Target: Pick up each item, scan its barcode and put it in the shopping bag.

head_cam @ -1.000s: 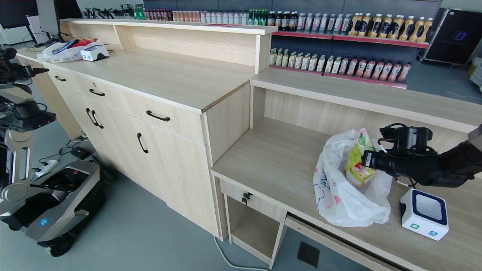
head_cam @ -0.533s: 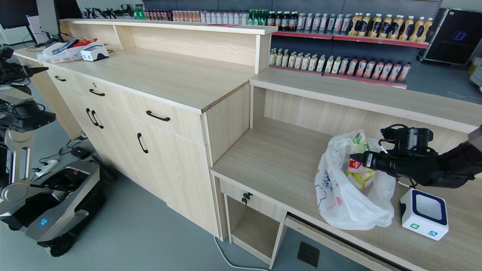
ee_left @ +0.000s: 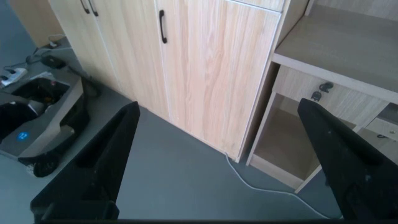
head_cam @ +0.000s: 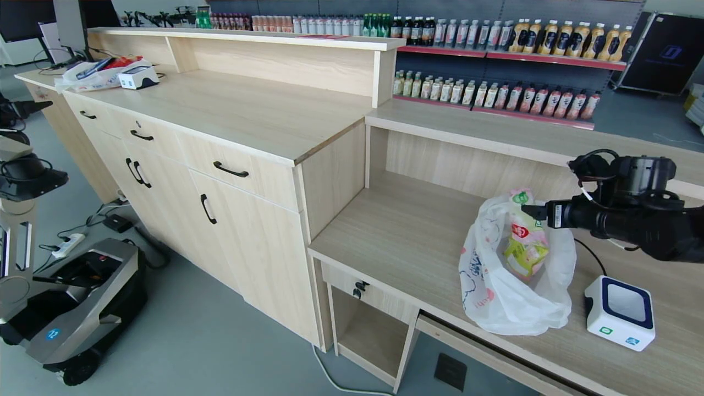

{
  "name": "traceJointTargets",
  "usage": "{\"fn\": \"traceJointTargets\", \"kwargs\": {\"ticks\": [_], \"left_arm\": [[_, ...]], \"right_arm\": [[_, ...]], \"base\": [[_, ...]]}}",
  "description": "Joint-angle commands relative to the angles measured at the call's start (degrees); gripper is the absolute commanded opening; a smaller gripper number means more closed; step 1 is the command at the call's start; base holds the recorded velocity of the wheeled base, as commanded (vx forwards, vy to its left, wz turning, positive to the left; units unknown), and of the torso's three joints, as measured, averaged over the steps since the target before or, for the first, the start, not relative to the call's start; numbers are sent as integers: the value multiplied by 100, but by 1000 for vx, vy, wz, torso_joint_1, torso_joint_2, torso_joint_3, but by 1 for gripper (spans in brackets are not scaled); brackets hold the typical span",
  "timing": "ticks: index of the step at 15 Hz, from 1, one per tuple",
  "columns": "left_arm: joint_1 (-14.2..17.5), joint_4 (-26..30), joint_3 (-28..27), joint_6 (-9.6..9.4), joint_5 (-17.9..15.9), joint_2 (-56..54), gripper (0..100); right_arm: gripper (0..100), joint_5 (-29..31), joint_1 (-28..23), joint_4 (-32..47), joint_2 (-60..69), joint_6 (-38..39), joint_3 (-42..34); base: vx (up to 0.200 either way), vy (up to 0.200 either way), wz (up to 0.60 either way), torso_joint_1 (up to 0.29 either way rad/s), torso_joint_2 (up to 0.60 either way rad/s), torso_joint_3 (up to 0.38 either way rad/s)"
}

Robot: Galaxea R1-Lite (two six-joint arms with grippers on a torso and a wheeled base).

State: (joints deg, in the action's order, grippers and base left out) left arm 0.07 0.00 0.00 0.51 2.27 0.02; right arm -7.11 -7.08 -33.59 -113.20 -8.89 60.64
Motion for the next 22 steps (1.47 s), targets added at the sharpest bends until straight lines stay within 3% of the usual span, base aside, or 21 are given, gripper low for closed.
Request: {"fn": "traceJointTargets", "kwargs": {"ticks": [1, 4, 7, 10, 13, 15, 19, 22], "left_arm": [[1, 0, 0, 2, 2, -2, 100], [1, 0, 0, 2, 2, -2, 100], [1, 0, 0, 2, 2, -2, 100], [1, 0, 0, 2, 2, -2, 100], [1, 0, 0, 2, 2, -2, 100], [1, 0, 0, 2, 2, -2, 100], [1, 0, 0, 2, 2, -2, 100], [1, 0, 0, 2, 2, -2, 100]], "right_arm": [[100, -28, 5, -8, 1186, -333, -483], [100, -10, -39, 19, 2224, -860, -1019], [100, 25, -566, 660, 2927, -1950, -1142], [100, 429, -962, 2128, 3261, -1730, -711], [100, 1203, -1155, 2945, 3322, -1106, -737], [100, 1291, -1225, 2981, 3199, -913, -904], [100, 1282, -1603, 2330, 2514, -562, -1687], [100, 1282, -1691, 2172, 2021, -535, -1801]], "base": [[0, 0, 0, 0, 0, 0], [0, 0, 0, 0, 0, 0], [0, 0, -600, -1, -1, 4], [0, 0, -600, 9, 4, -1], [0, 0, -600, -1, 1, 4], [0, 0, -600, 2, 5, 5], [0, 0, 0, 0, 0, 0], [0, 0, 0, 0, 0, 0]]}}
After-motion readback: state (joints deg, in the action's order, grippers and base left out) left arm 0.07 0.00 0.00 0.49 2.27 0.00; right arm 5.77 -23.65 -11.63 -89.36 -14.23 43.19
